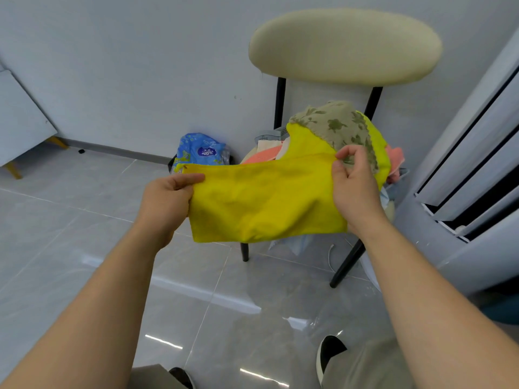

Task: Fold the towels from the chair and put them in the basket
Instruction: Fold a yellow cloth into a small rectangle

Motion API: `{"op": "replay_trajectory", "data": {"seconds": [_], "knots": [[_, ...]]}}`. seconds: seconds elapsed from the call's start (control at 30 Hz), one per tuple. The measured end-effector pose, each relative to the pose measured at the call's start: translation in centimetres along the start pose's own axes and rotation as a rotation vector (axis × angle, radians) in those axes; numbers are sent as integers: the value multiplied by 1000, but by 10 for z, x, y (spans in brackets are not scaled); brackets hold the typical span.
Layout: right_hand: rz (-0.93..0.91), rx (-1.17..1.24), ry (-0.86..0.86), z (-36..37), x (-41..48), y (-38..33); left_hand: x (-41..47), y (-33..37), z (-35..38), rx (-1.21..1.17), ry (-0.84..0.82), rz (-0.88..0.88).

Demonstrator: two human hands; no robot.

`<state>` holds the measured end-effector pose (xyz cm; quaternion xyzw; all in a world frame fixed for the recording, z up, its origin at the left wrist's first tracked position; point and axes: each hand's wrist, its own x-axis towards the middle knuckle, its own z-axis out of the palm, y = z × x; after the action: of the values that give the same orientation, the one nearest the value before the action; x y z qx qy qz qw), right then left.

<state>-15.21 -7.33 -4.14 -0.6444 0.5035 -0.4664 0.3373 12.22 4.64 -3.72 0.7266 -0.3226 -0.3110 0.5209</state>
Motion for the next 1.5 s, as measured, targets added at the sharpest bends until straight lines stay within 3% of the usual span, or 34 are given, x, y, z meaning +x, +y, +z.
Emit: {"op": "replay_trajectory", "data": {"seconds": [0.17,0.23,0.4,0.73,1.0,1.17,1.5], "knots": [[-68,-101,79,0,-2,-3,-6,0,-2,218,-22,279],[-124,-168,128,-1,-3,-3,-8,1,-1,189,-45,320],[-169,-182,132,-4,1,0,-9,2,0,101,-12,230],[90,165,-145,-8,5,-5,-2,-4,-6,272,-51,268],[-147,-243,-136,-7,3,5,-9,0,-5,463,-56,316],[-172,-271,-70,-10,8,10,-6,3,-11,446,-82,290],[-87,-307,-242,-14,8,12,-2,-1,-16,582,-177,217]]}}
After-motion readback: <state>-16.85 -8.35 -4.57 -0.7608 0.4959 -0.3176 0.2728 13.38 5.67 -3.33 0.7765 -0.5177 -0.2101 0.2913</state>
